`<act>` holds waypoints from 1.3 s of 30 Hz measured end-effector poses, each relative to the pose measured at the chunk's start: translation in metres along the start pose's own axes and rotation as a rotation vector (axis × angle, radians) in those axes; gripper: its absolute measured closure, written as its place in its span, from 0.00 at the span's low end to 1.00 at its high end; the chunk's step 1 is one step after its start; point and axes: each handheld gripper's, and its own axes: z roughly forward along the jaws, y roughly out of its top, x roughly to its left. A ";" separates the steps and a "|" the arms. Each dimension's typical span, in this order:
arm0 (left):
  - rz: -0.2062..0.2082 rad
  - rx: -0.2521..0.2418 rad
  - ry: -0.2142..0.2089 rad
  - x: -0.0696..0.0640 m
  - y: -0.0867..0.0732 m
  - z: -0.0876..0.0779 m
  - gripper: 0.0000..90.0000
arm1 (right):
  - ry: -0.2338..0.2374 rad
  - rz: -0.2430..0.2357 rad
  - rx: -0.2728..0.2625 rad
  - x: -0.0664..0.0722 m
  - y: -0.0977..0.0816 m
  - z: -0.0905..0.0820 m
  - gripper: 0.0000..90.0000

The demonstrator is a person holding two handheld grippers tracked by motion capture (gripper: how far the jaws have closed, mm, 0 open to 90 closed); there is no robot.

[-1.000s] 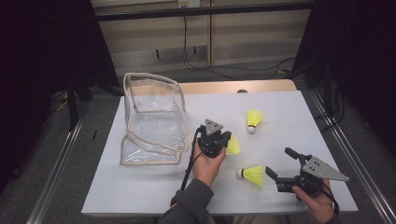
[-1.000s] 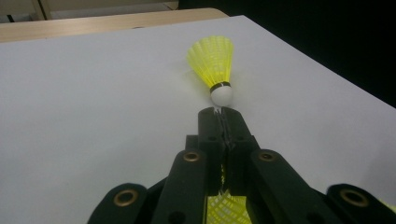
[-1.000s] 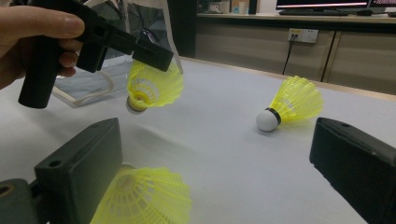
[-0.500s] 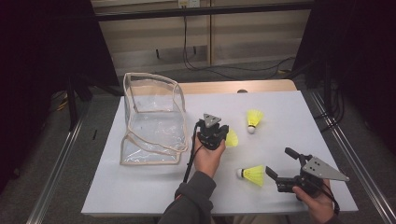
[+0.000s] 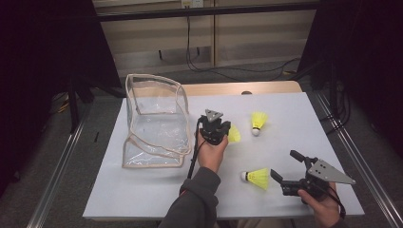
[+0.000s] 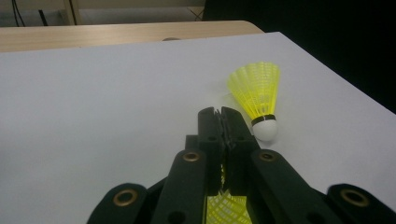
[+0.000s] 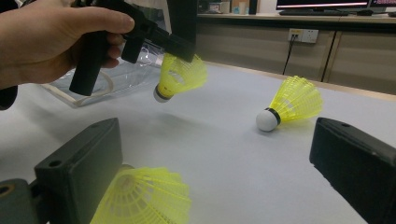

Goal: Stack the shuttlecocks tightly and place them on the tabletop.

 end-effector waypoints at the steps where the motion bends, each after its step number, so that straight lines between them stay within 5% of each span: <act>1: -0.002 0.000 0.004 0.000 0.001 0.001 0.98 | -0.001 -0.001 -0.001 0.000 0.000 0.000 0.02; 39: 0.014 0.013 0.137 0.029 0.011 0.019 0.97 | 0.000 0.001 -0.001 -0.002 0.000 0.000 0.02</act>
